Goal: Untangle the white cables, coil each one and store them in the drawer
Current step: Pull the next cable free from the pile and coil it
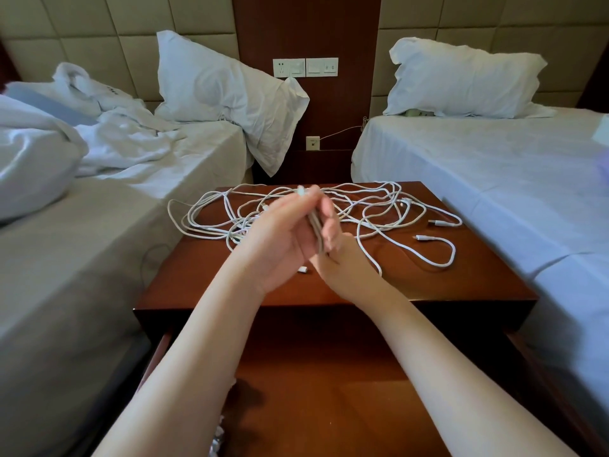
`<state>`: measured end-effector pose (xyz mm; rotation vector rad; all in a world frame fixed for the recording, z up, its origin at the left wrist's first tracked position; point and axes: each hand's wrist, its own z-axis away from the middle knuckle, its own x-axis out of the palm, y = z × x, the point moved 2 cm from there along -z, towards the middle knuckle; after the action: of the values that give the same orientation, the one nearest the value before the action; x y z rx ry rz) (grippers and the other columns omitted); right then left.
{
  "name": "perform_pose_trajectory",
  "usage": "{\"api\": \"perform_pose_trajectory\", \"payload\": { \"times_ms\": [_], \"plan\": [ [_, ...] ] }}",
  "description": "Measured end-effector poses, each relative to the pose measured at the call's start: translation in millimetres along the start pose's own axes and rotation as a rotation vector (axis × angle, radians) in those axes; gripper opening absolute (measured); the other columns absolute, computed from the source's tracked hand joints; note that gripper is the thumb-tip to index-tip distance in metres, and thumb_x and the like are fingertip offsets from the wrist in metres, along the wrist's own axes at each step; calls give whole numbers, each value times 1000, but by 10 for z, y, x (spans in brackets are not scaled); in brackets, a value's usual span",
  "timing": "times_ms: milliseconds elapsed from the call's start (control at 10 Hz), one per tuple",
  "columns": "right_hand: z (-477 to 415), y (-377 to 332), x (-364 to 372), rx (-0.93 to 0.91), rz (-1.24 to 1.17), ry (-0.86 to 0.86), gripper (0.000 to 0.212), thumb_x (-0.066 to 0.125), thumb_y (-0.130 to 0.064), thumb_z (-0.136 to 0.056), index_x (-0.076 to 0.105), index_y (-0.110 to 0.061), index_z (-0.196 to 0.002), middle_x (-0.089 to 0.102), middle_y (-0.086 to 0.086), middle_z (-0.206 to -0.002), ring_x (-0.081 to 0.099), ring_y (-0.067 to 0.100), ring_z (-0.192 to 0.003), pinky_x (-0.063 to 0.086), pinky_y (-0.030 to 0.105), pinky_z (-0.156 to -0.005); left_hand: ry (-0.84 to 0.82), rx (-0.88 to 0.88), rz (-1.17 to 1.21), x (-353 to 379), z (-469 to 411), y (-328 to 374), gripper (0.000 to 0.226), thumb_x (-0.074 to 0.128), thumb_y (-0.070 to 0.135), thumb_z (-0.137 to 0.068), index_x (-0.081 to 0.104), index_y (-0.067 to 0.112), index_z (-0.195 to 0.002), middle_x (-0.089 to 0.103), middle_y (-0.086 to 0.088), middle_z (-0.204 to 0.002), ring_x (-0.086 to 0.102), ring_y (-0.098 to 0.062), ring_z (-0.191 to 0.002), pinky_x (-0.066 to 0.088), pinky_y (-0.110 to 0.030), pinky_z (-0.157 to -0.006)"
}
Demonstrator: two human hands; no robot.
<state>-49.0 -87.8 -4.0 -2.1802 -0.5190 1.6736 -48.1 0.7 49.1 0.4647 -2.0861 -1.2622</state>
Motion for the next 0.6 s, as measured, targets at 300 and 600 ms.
{"api": "perform_pose_trajectory", "payload": {
  "times_ms": [300, 600],
  "plan": [
    [-54, 133, -195, -460, -301, 63, 23, 63, -26, -92, 62, -29, -70, 45, -15, -49, 45, 5, -51, 29, 17, -53, 579, 237, -105, -194, -60, -10, 38, 32, 16, -105, 51, 4, -74, 57, 0, -54, 57, -13, -54, 51, -26, -58],
    [-128, 372, -357, -348, -108, 468, 24, 60, -23, -89, 55, -17, -66, 54, -5, -59, 49, 12, -59, 31, 27, -60, 838, 341, -601, -423, 36, 36, 44, 33, 15, -104, 59, 12, -68, 67, -2, -62, 67, -18, -65, 57, -30, -72]
  ]
}}
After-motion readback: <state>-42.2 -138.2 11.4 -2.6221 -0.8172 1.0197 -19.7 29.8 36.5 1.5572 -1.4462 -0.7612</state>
